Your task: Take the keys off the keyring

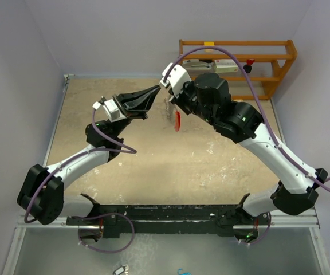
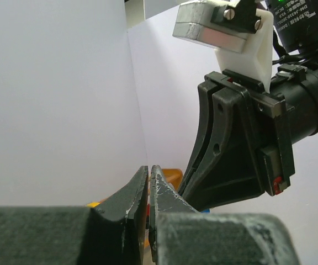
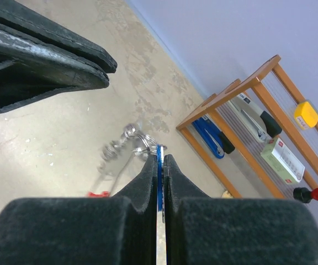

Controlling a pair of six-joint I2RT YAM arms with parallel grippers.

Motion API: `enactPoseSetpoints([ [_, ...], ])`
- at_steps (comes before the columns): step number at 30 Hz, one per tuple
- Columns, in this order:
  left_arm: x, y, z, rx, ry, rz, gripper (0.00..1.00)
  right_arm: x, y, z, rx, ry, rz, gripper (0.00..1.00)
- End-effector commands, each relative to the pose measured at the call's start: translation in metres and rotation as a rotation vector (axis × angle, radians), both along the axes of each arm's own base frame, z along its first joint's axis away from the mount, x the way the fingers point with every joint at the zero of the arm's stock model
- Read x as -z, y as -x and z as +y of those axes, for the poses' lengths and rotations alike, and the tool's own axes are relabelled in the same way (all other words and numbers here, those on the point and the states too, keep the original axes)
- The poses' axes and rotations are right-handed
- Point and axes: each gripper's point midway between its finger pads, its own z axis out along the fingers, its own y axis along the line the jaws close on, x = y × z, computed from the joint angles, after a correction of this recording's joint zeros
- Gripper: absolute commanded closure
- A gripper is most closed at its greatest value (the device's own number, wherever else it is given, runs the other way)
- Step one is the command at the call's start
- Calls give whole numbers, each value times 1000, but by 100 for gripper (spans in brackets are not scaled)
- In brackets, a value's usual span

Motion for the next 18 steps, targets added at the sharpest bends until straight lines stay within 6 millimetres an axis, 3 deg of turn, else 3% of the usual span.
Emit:
enactPoseSetpoints([
  [1, -9, 6, 7, -25, 15, -43, 100, -32, 0, -8, 27, -78, -87, 100],
  [6, 1, -4, -6, -5, -47, 11, 97, -37, 2, -9, 17, -96, -103, 100],
  [9, 9, -10, -12, 0, -93, 49, 75, -38, 3, -9, 15, -98, -104, 100],
  [10, 11, -11, -14, 1, -112, 54, 57, -38, 3, -9, 16, -98, -104, 100],
  [11, 15, -12, -15, -4, -128, 63, 50, -38, 3, -9, 16, -98, -104, 100],
  [14, 22, -12, -14, -21, -157, 72, 43, -38, 4, -9, 14, -100, -105, 100],
  [18, 28, -17, -9, -82, -186, 72, 41, -37, 4, -8, 8, -98, -103, 100],
])
